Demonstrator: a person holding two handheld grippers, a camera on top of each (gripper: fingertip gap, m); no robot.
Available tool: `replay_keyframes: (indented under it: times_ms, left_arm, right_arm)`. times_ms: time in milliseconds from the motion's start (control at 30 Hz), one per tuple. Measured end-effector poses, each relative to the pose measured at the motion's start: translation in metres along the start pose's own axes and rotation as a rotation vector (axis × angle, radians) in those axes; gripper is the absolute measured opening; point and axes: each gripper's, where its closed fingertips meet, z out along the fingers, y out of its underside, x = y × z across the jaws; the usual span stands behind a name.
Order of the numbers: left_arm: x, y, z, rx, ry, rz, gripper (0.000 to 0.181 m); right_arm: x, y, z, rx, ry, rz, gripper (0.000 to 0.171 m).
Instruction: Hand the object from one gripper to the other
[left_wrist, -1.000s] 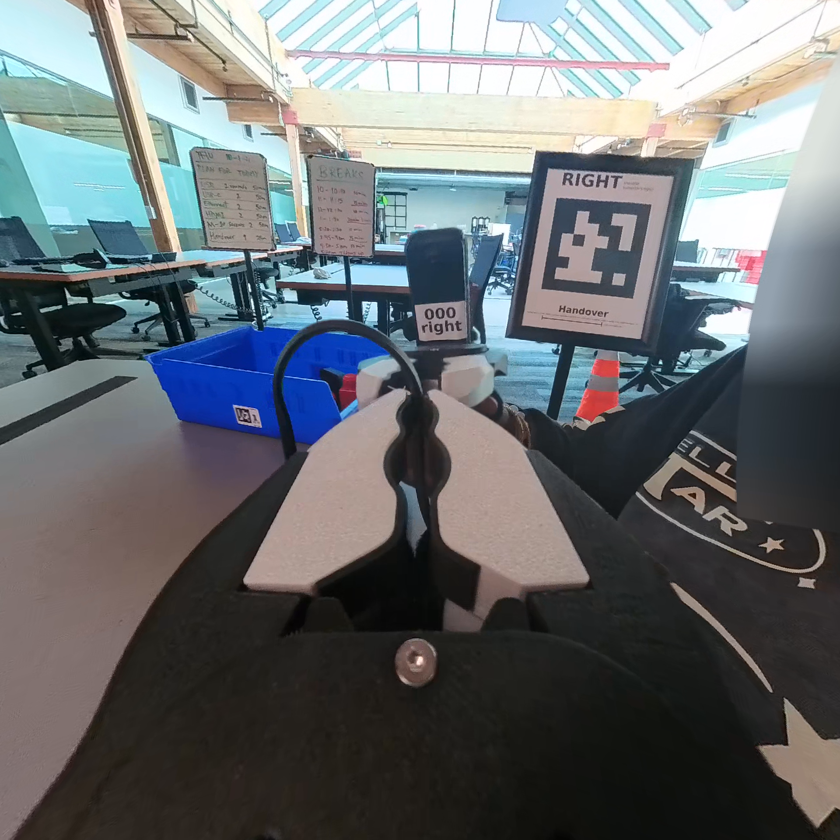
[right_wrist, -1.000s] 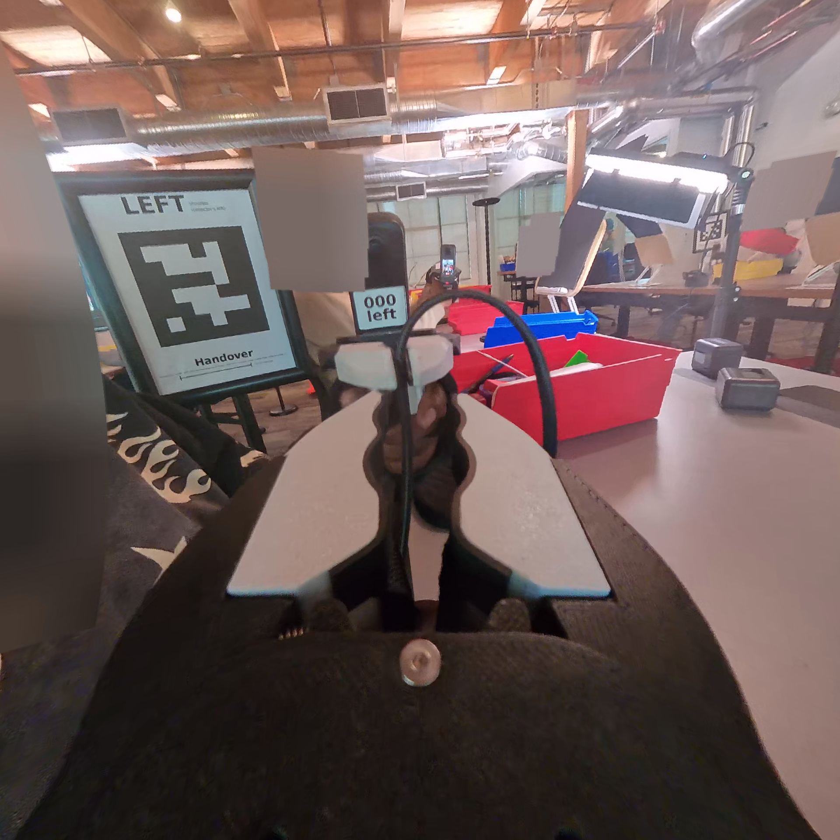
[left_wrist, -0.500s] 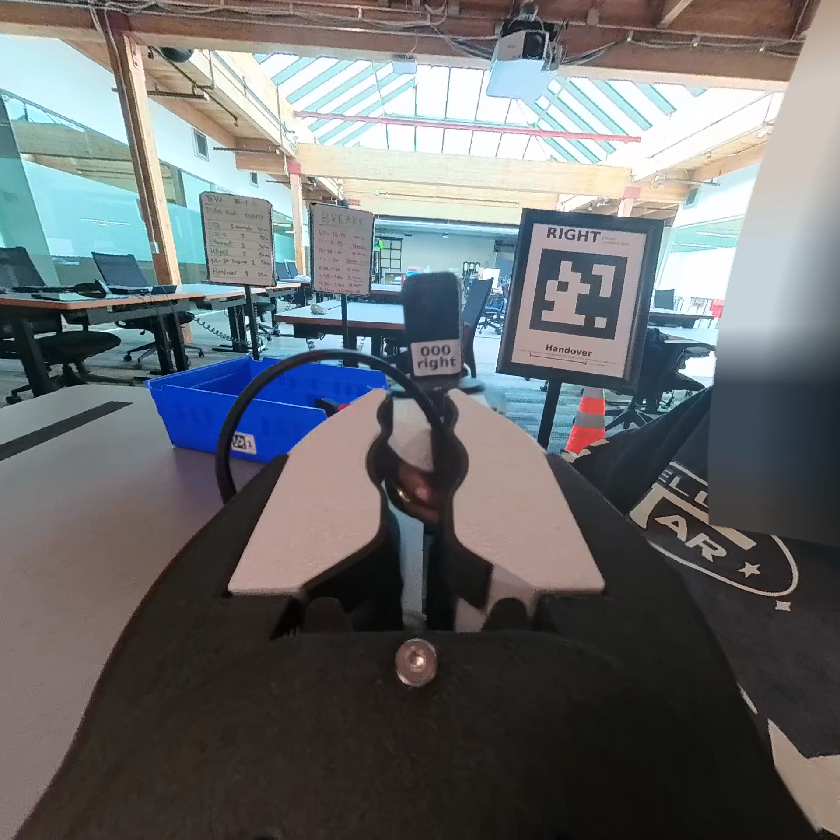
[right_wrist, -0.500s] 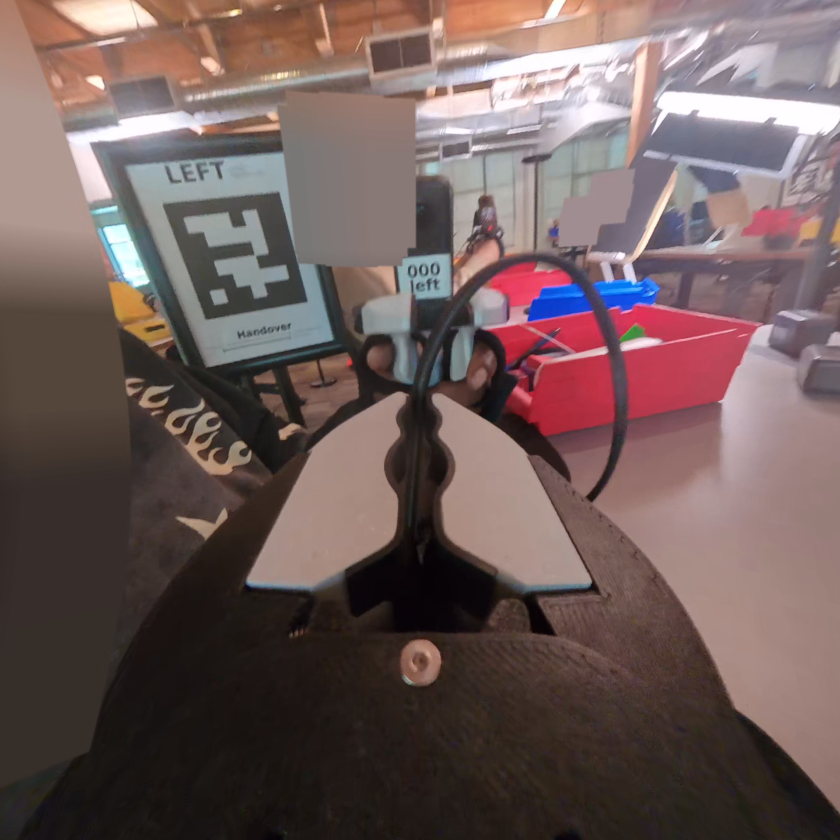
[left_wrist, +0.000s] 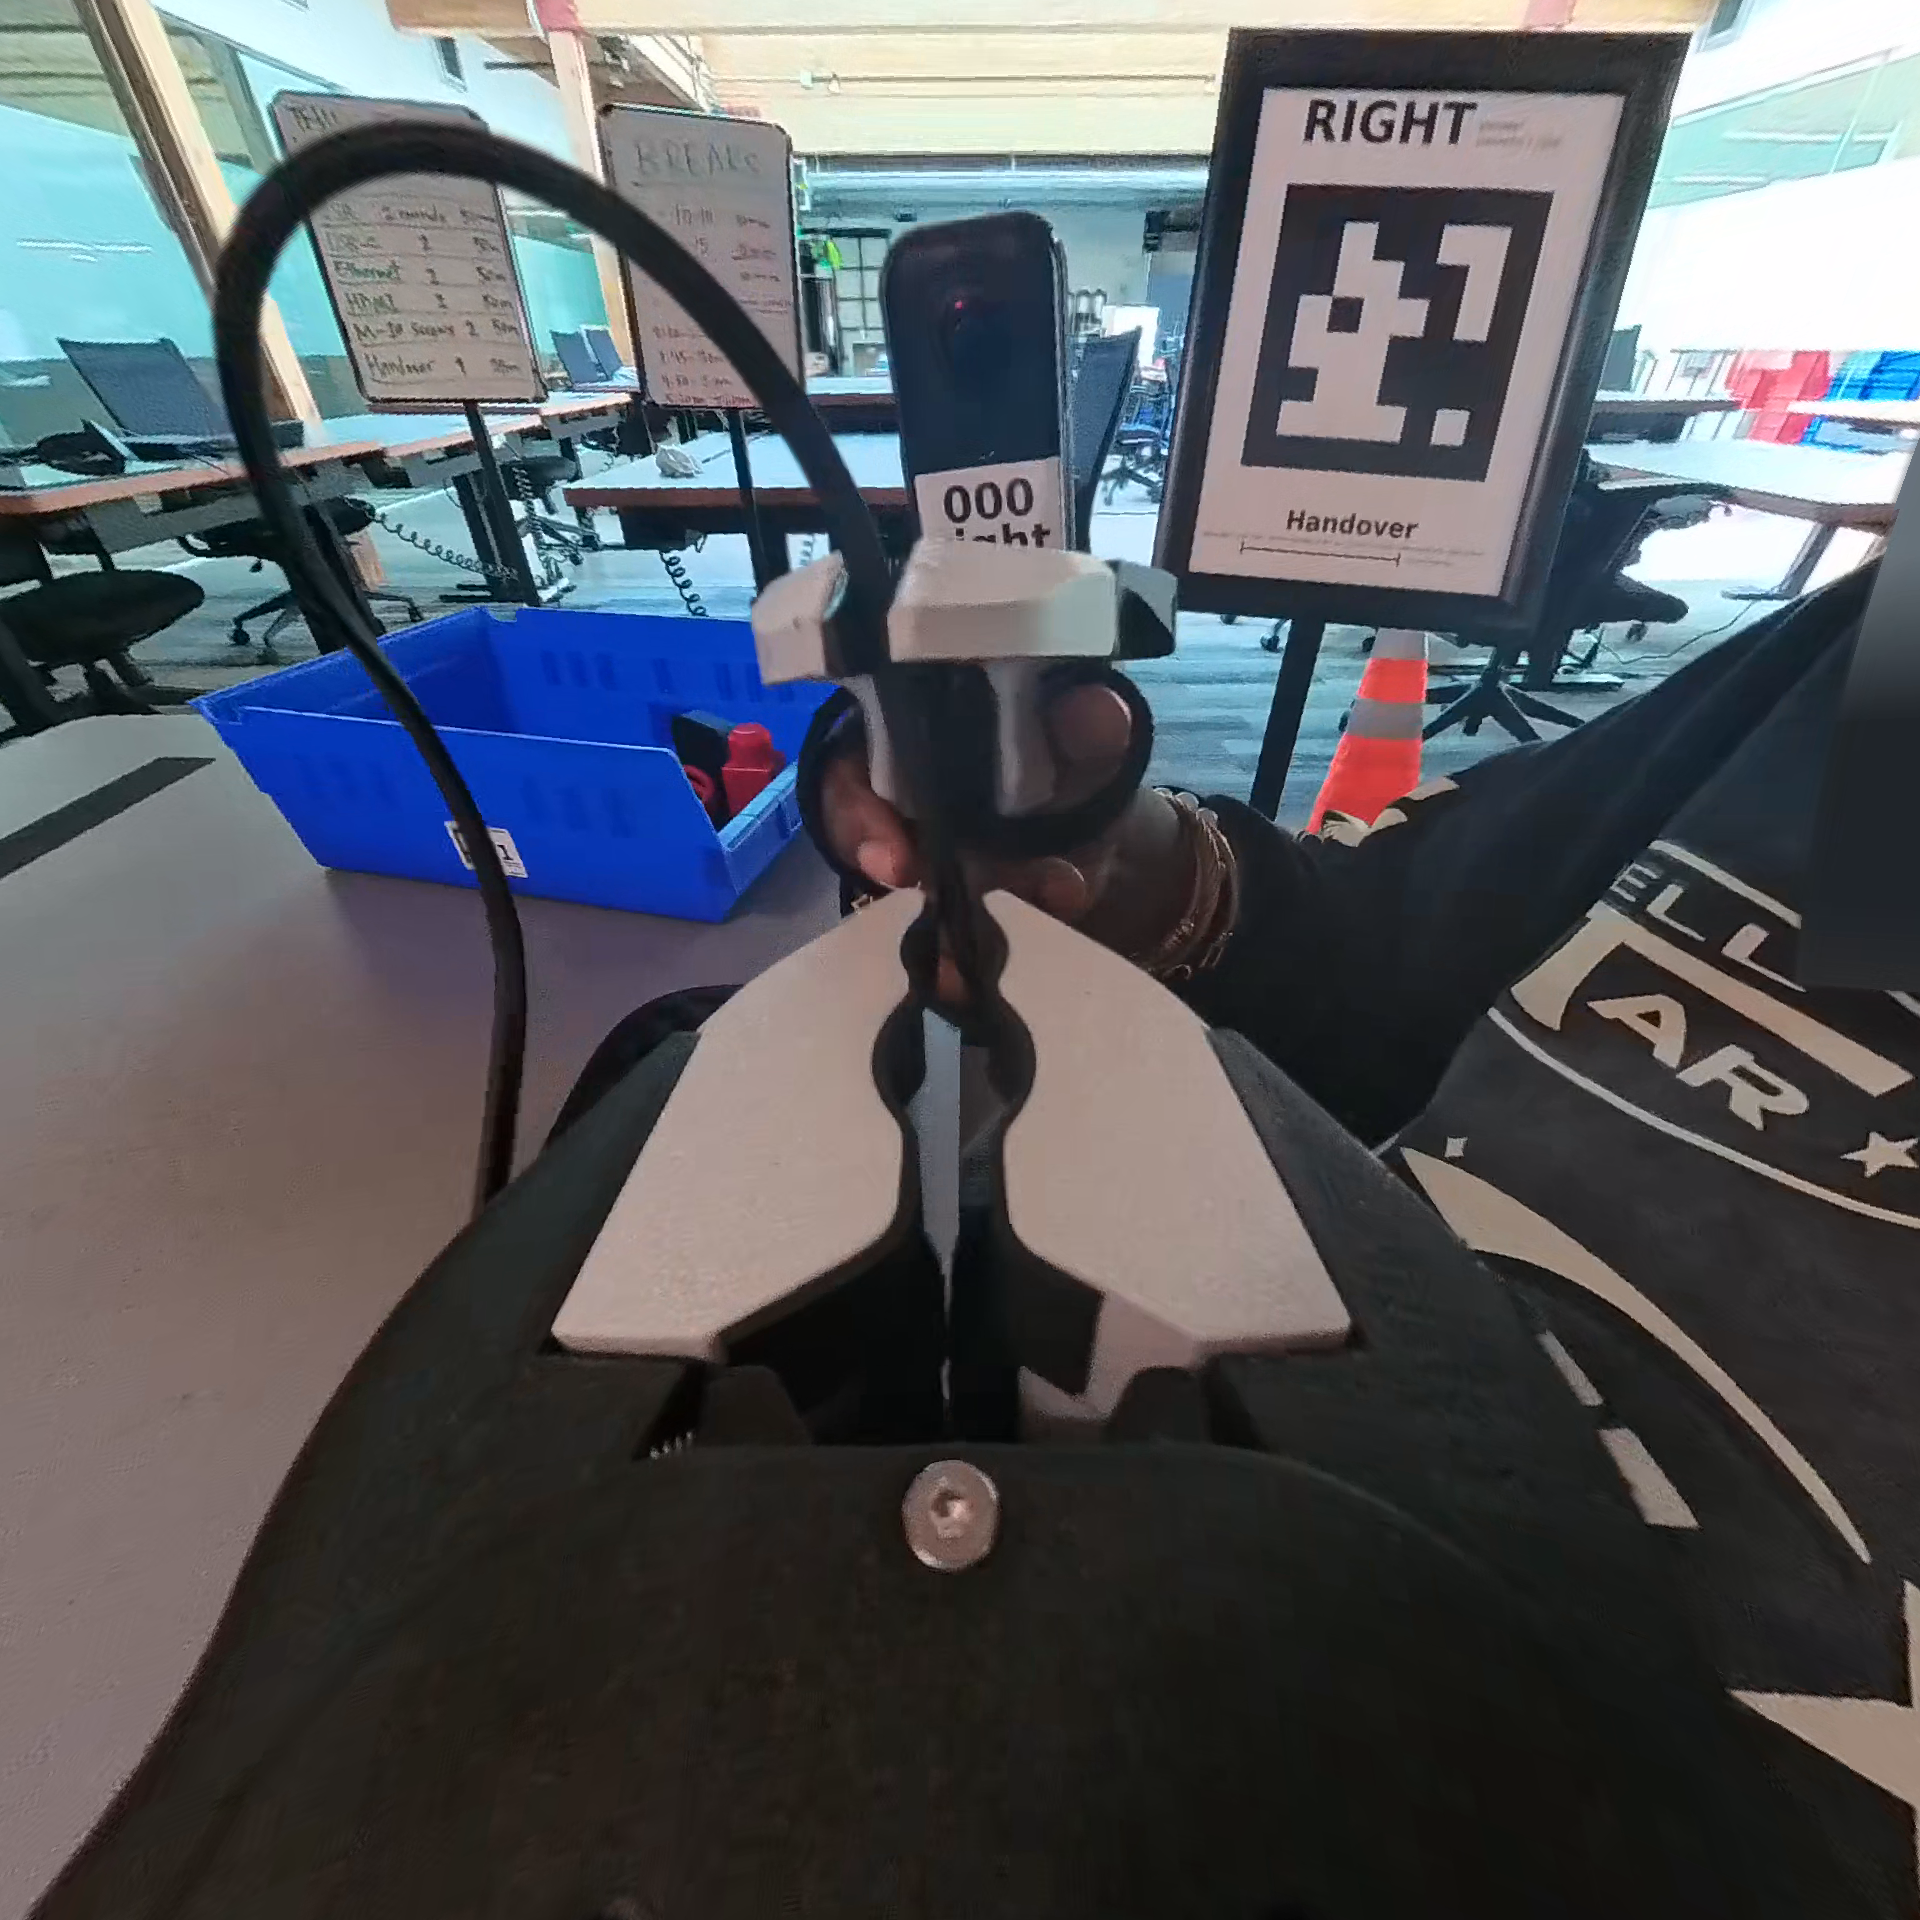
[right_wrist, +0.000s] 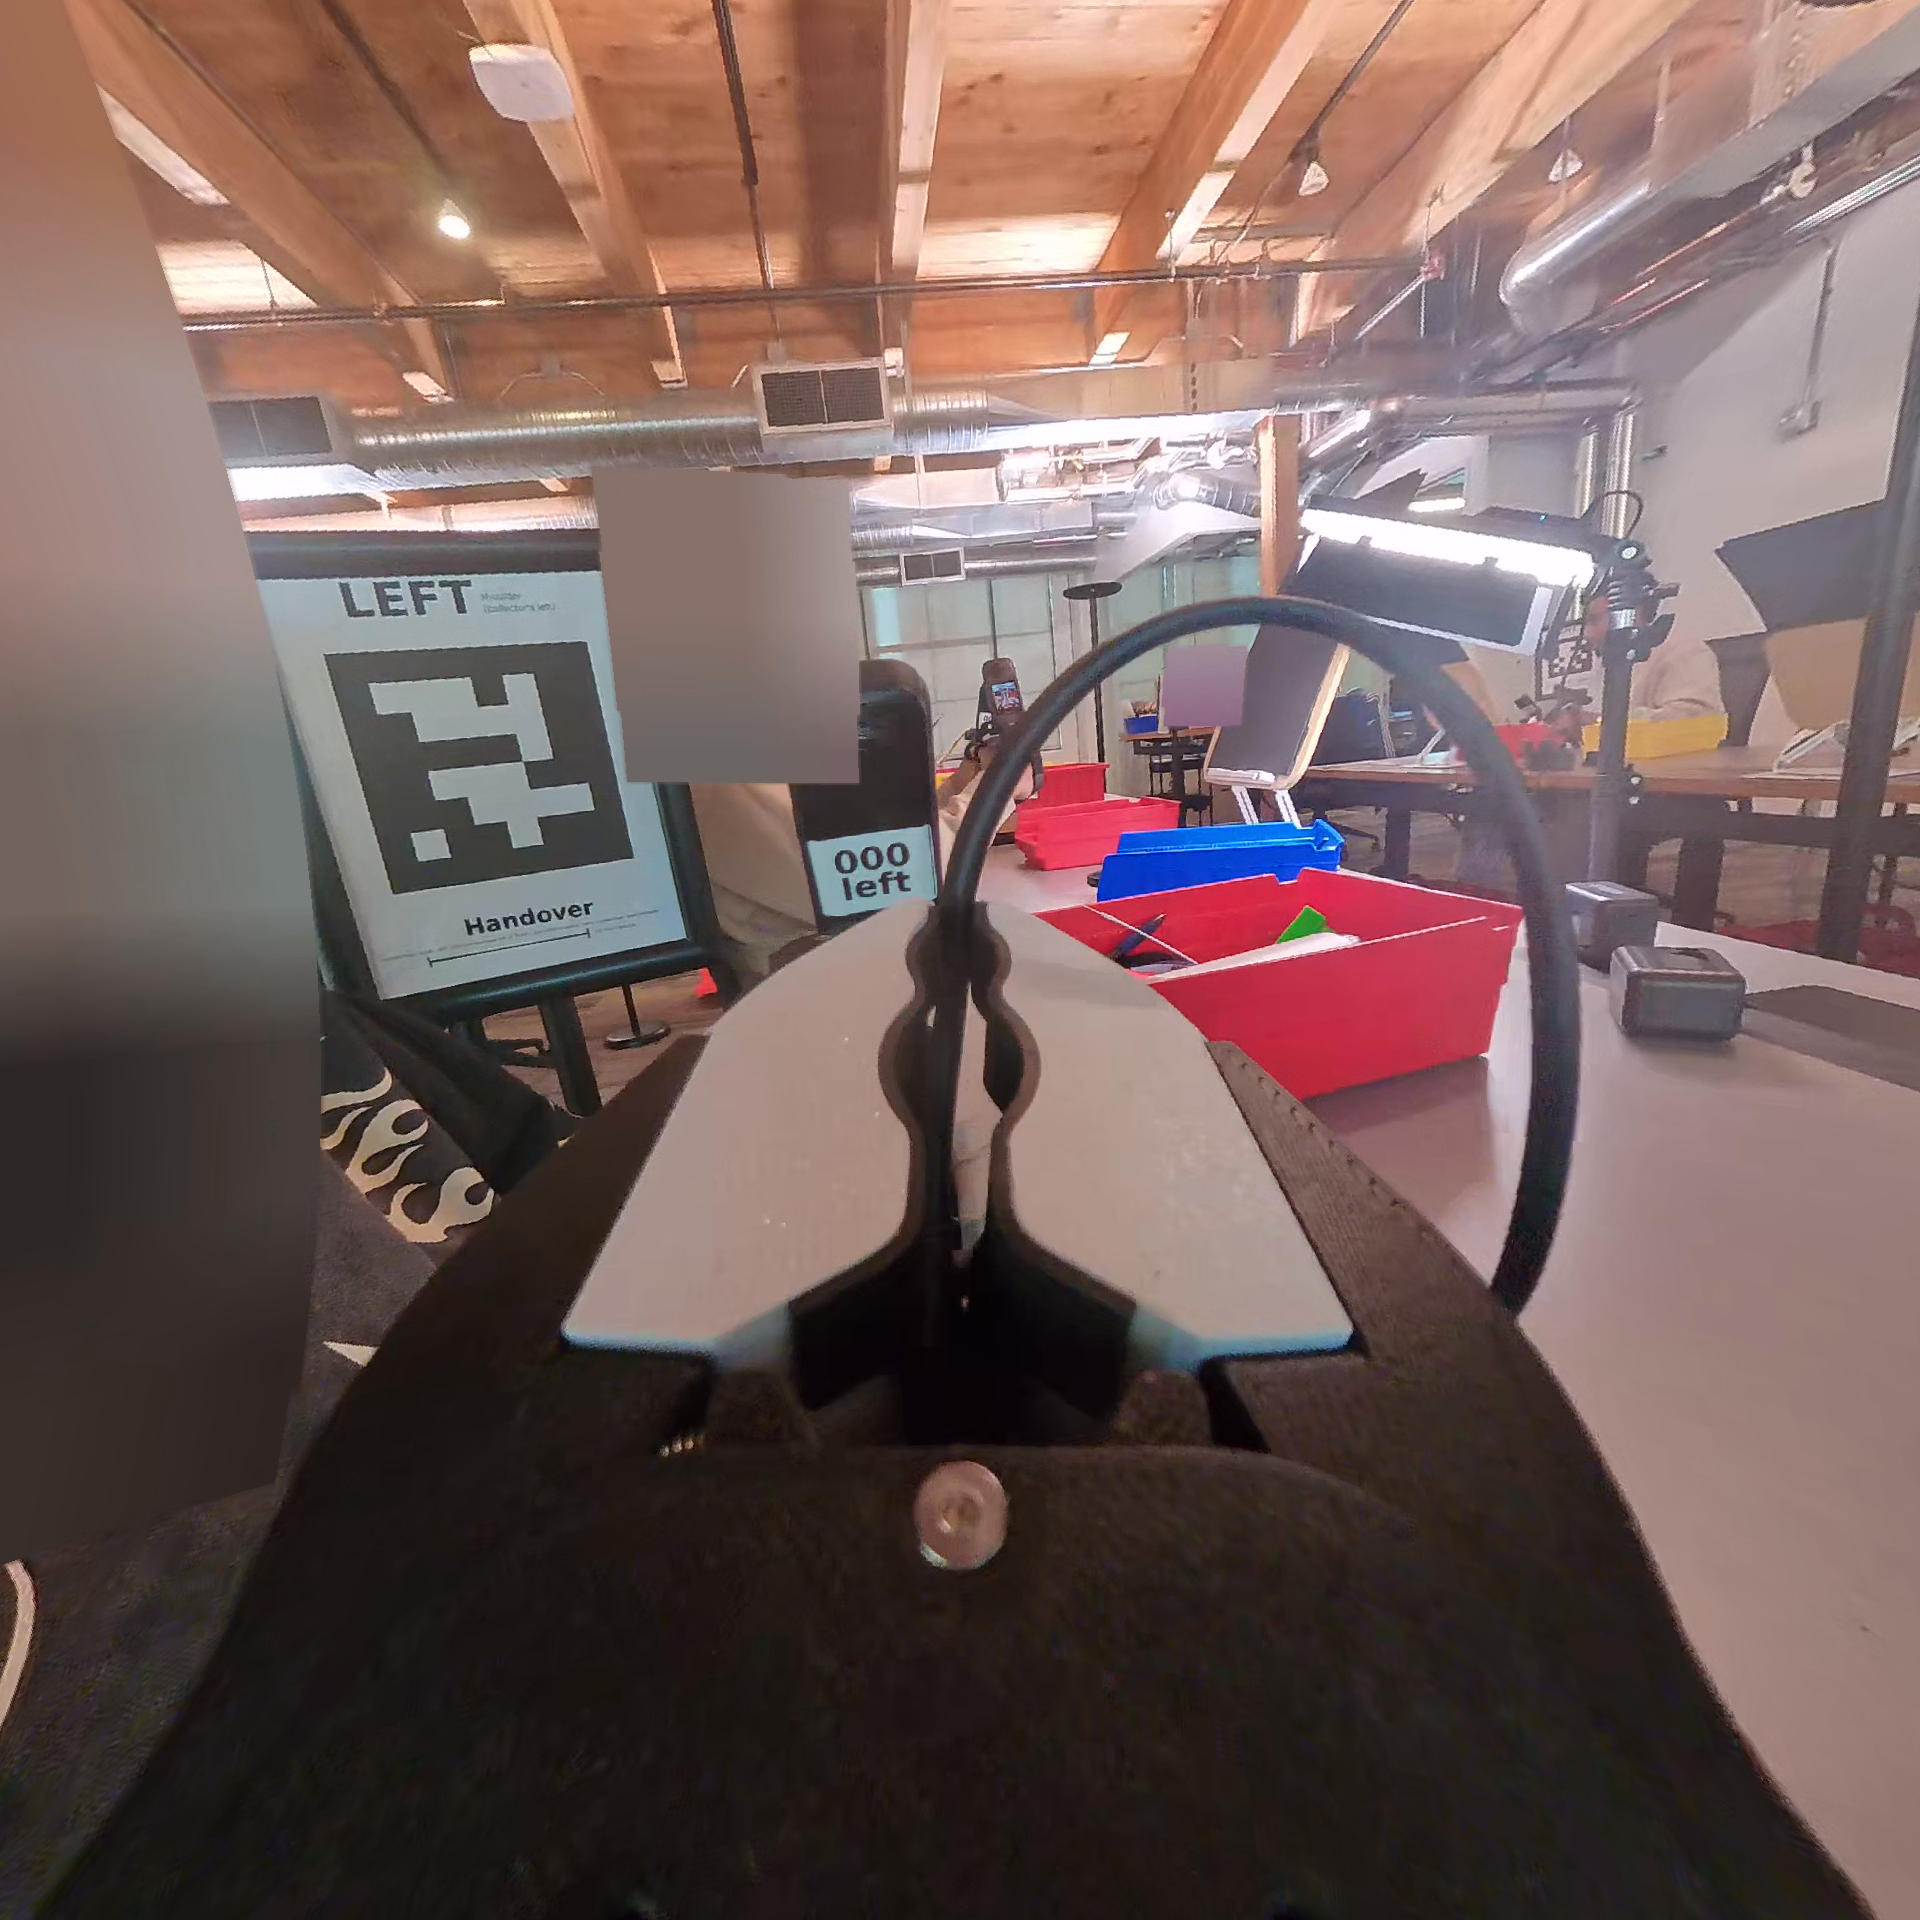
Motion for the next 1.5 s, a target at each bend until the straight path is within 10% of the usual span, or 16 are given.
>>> replay_keyframes:
  times_ms: [567,767,1067,1500]
  left_arm:
    - [-0.010,-0.044,-0.043,0.224,0.036,-0.130,0.004]
    - [-0.008,-0.048,-0.044,0.254,0.043,-0.126,0.007]
    - [-0.006,-0.021,-0.024,0.103,0.066,-0.171,0.026]
    - [0.000,-0.018,-0.017,0.101,0.084,-0.159,0.005]
  right_arm:
    - [-0.013,0.046,0.000,-0.301,-0.114,-0.045,0.025]
    - [-0.014,0.054,0.004,-0.339,-0.120,-0.017,0.006]
    - [-0.001,0.012,-0.003,-0.124,-0.033,-0.031,0.005]
    - [0.002,0.004,-0.004,-0.075,-0.001,-0.020,0.009]
